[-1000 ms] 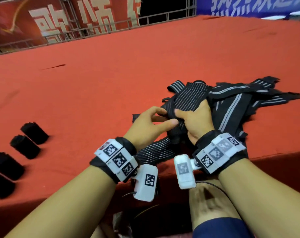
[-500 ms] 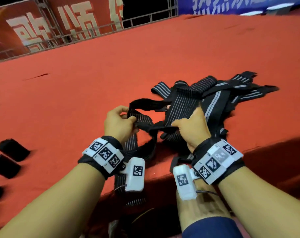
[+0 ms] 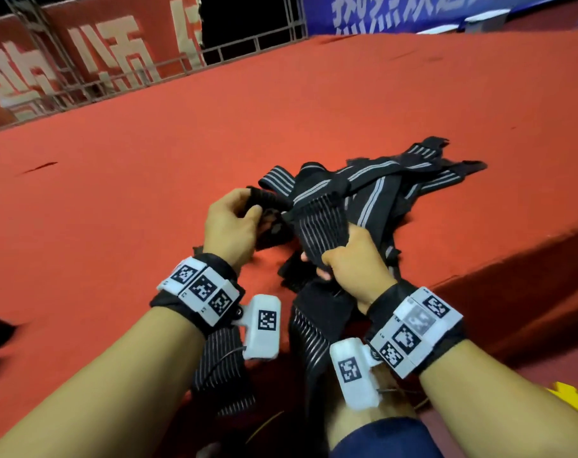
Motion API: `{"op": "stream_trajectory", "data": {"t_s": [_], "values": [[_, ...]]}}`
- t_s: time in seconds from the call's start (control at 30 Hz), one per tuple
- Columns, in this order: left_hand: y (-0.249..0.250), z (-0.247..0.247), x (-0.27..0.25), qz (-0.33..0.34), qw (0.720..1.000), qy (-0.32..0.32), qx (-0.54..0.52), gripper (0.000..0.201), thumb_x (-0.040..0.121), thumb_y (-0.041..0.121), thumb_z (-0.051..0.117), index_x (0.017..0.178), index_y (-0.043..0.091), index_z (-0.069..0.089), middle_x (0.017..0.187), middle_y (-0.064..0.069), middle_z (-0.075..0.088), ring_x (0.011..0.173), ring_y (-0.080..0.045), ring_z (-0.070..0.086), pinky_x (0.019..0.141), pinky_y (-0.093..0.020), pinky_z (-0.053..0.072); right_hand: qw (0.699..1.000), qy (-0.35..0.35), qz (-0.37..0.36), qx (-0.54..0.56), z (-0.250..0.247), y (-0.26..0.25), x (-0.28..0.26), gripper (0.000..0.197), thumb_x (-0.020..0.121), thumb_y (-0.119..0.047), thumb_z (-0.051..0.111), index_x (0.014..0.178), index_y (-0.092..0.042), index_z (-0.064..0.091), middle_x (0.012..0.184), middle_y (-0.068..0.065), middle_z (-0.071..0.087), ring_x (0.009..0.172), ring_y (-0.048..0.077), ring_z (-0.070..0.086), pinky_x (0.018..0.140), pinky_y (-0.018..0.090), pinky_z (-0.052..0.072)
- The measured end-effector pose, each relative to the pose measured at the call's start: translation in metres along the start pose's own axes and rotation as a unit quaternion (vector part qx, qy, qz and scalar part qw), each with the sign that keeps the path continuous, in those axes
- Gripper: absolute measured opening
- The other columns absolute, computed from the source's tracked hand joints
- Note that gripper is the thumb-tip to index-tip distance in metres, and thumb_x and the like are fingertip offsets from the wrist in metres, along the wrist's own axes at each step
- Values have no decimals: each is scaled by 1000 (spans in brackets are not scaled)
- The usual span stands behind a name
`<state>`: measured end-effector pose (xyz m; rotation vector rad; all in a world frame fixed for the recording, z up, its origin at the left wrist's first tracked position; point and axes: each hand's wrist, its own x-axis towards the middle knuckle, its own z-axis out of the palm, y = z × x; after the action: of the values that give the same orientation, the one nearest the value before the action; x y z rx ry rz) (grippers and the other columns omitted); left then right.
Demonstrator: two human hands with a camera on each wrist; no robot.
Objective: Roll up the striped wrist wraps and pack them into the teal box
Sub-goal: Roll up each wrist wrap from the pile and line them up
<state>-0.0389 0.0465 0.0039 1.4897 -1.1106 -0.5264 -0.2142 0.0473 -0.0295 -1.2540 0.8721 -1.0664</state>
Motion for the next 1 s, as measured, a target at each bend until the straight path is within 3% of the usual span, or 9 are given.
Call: {"op": "stream_trajectory", "data": {"t_s": [0.17, 0.27, 0.37, 0.47, 0.57, 0.63, 0.7, 0.87, 1.0], "values": [[39, 28, 5, 64, 987, -144, 43, 26, 92, -5, 62, 110, 11, 70, 97, 1, 74, 86, -9, 68, 89, -32, 56, 971, -135, 27, -194, -1, 10, -17, 30, 81, 10, 52, 61, -11, 44, 58, 5, 53, 50, 14, 47, 51, 30, 38], [56, 40, 3, 56, 958, -276, 61, 23, 95, 3, 65, 110, 20, 67, 96, 4, 72, 87, -7, 68, 87, -27, 55, 953, -206, 9, -220, 3, 13, -21, 21, 84, 3, 56, 66, -5, 49, 61, 2, 55, 58, 11, 49, 56, 33, 41], [53, 43, 4, 75, 924, -339, 159, 39, 90, 27, 72, 127, 17, 66, 116, 8, 71, 108, -4, 66, 102, -27, 48, 965, -171, 10, -200, 3, 9, -23, 2, 85, 0, 57, 83, -1, 59, 70, 6, 64, 64, 14, 55, 61, 35, 45], [42, 35, 2, 43, 917, -346, 192, 61, 85, 42, 68, 138, 15, 60, 130, 5, 67, 119, -6, 62, 107, -27, 45, 974, -115, 30, -195, -2, 3, -24, 22, 82, 3, 53, 68, -14, 53, 51, -5, 55, 46, 11, 50, 51, 29, 40], [30, 27, -2, 20, 921, -349, 174, 21, 101, 12, 55, 115, 20, 70, 107, 3, 69, 91, -2, 63, 85, -20, 47, 968, -81, 24, -235, -3, 2, -23, 23, 79, 2, 52, 62, -13, 49, 48, -3, 53, 43, 12, 48, 48, 30, 38], [27, 23, -4, -11, 922, -363, 132, 29, 103, 6, 50, 100, 24, 73, 97, -7, 68, 86, -16, 61, 81, -35, 48, 966, -51, 13, -252, -1, 4, -25, 12, 80, 0, 54, 69, -4, 50, 58, 5, 58, 52, 19, 51, 52, 34, 40], [28, 17, -5, -28, 914, -397, 85, 20, 100, 14, 57, 99, 25, 73, 102, -10, 70, 97, -22, 63, 96, -43, 51, 969, -18, 7, -247, -2, 7, -26, 13, 82, 0, 56, 71, -1, 50, 63, 9, 61, 54, 18, 52, 52, 32, 42], [35, 13, -1, 33, 888, -421, 181, 22, 92, 11, 71, 102, 31, 68, 93, 9, 67, 85, -4, 62, 86, -21, 49, 959, -47, -16, -280, 0, 11, -27, 14, 78, 3, 53, 84, 15, 54, 84, 26, 65, 77, 37, 61, 65, 46, 52], [44, 24, -6, 105, 854, -373, 349, 40, 80, 29, 83, 117, 30, 66, 86, 19, 61, 73, 7, 58, 71, -10, 43, 937, -89, -19, -337, 1, 16, -24, 15, 79, 0, 52, 91, 9, 55, 96, 15, 59, 90, 33, 58, 79, 48, 51]]}}
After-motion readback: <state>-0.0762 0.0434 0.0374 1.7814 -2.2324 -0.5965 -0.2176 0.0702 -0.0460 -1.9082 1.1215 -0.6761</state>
